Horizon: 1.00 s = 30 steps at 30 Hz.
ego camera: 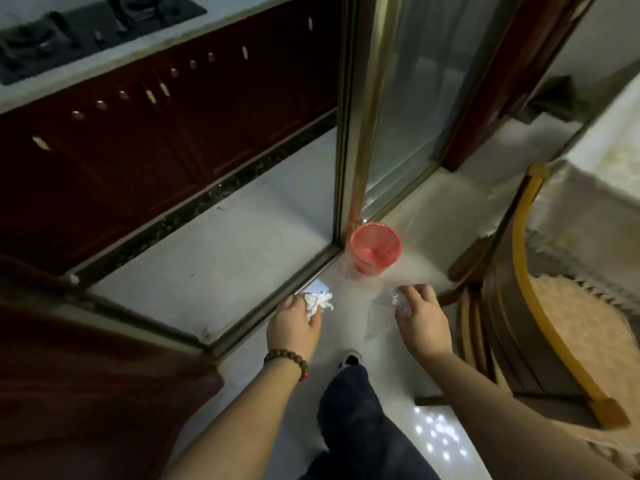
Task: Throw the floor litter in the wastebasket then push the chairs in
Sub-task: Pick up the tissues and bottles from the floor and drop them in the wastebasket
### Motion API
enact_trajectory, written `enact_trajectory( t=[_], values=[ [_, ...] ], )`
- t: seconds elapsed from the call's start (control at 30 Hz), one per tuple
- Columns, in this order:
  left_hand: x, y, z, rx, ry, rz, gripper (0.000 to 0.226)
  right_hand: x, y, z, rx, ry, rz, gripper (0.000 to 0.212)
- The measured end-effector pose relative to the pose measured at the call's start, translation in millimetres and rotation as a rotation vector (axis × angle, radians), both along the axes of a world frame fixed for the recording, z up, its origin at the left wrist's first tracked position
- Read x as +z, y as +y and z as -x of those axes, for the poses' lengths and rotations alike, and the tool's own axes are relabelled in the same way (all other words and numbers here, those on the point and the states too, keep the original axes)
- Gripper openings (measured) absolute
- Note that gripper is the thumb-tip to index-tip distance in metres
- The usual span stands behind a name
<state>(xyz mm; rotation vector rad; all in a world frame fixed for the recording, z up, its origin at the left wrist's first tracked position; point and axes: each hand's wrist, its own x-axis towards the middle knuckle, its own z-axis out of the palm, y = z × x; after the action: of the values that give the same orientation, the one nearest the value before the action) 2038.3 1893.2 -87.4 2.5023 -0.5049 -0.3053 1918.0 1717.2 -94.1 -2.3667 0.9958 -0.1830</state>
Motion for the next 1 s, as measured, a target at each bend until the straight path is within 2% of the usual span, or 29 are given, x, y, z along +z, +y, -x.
enact_trajectory(
  t=[0.3, 0.6, 0.8, 0.87, 1.0],
  values=[
    [-28, -126, -118, -0.283, 0.039, -0.058, 0.029, -46, -95, -80, -0.297, 0.030, -0.107, 0.032],
    [-84, -256, -215, -0.580, 0.055, -0.209, 0.026, -85, -180, -137, -0.505, 0.036, -0.183, 0.031],
    [-179, -349, -259, -0.723, 0.090, -0.355, 0.030, -163, -216, -168, -0.734, -0.025, -0.304, 0.026],
    [-220, -381, -274, -0.770, 0.079, -0.411, 0.029, -196, -228, -182, -0.780, -0.076, -0.284, 0.027],
    [-301, -433, -298, -0.824, 0.086, -0.489, 0.030, -260, -255, -208, -0.800, -0.017, -0.208, 0.029]
  ],
)
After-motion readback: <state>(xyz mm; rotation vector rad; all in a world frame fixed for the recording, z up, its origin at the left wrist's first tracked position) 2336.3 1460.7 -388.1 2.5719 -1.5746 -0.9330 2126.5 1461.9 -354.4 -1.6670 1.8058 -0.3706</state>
